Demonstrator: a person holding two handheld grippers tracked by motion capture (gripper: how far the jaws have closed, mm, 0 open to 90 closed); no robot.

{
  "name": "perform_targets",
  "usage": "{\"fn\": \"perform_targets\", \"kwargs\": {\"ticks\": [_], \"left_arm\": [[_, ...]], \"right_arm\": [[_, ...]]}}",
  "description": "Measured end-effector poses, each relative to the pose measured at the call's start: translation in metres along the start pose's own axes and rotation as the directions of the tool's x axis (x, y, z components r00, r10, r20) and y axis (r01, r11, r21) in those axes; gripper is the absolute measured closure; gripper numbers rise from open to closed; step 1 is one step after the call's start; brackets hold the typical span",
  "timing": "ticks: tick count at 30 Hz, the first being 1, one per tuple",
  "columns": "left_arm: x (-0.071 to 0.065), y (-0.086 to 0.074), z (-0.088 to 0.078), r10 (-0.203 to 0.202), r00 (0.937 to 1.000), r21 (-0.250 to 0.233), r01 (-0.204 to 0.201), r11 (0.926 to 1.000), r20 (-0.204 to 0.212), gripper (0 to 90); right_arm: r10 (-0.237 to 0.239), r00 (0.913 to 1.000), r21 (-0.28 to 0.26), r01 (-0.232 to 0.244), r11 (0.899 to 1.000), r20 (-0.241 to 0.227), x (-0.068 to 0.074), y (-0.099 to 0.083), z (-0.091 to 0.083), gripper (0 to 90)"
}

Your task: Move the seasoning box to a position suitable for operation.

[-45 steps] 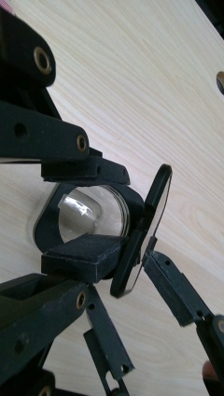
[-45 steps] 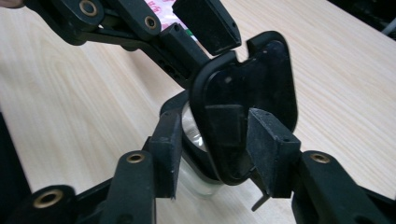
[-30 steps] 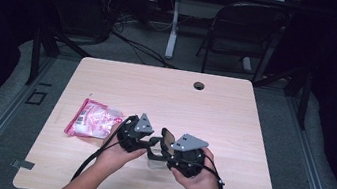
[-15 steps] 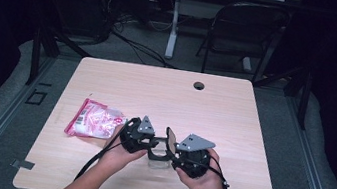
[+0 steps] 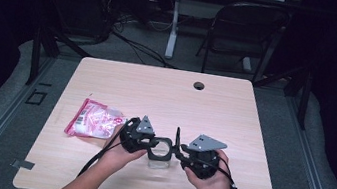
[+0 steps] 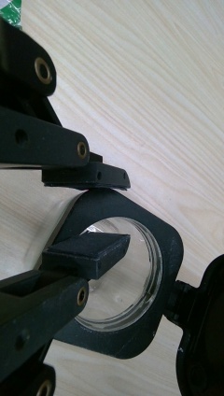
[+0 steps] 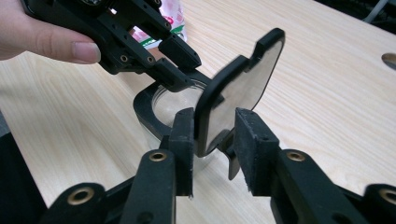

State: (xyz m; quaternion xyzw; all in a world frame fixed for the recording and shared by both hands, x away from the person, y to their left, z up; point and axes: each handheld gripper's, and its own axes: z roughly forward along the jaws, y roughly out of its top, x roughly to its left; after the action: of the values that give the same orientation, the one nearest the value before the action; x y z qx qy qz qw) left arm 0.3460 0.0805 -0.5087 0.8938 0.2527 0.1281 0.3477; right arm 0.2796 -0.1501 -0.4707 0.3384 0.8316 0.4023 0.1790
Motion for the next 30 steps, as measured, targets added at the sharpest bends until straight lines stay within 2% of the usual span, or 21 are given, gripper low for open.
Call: {"fn": "perform_targets", "kwargs": {"ticks": [4, 14, 21, 30], "left_arm": [[0.001, 0.0, 0.0, 0.004, 1.0, 0.004, -0.004, 1.0, 0.005, 67.2], [-0.001, 0.0, -0.002, 0.006, 1.0, 0.013, -0.006, 0.9999, -0.007, 66.1], [-0.004, -0.002, -0.006, -0.004, 1.0, 0.019, 0.004, 0.9998, -0.005, 63.3], [-0.013, -0.002, -0.008, -0.011, 0.9999, 0.013, 0.011, 0.9999, -0.003, 59.1]], "right_arm": [[0.037, 0.9989, 0.007, -0.037, 0.999, -0.03, -0.006, -0.003, 0.0, 72.8], [0.041, 0.9989, 0.006, -0.041, 0.999, -0.024, -0.008, -0.003, 0.001, 75.7], [0.052, 0.9986, -0.029, -0.052, 0.998, 0.007, -0.013, -0.003, 0.007, 80.2], [0.092, 0.9957, -0.075, -0.091, 0.993, 0.01, -0.028, -0.002, 0.016, 83.2]]}}
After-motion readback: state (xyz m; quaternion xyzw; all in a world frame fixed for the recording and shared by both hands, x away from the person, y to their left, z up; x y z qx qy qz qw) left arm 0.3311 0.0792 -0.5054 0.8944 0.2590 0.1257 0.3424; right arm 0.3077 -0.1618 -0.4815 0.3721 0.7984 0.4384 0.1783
